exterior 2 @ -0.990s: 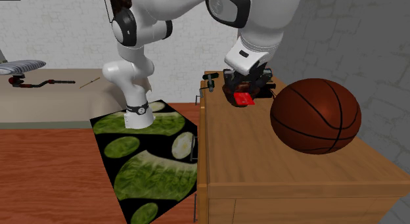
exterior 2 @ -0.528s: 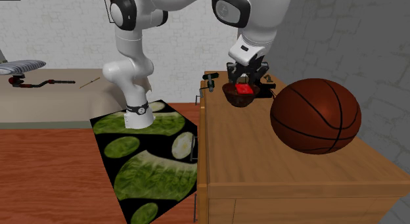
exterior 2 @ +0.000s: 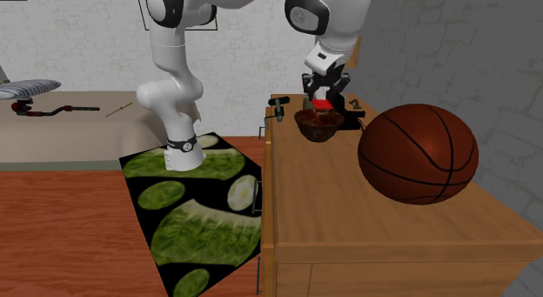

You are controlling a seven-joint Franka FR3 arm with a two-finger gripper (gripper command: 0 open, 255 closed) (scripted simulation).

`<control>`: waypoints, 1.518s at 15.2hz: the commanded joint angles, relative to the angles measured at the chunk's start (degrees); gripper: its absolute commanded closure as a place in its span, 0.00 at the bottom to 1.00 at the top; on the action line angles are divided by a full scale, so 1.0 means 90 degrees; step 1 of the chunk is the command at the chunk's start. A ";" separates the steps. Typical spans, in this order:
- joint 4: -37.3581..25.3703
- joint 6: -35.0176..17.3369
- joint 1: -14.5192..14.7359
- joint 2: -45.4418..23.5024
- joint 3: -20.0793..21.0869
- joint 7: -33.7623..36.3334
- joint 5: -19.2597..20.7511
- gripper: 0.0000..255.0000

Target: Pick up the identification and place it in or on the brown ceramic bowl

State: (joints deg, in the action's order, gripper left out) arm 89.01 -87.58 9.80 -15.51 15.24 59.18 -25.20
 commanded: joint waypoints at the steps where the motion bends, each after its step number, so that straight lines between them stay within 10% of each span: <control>1: 0.0234 -0.0201 0.0144 0.0145 0.0100 0.0180 -0.0081 1.00; 23: 0.1634 -0.1811 0.0671 0.0199 0.0440 0.0289 -0.0315 1.00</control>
State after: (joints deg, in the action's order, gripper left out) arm 103.33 -103.48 15.84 -13.70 19.20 62.00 -28.00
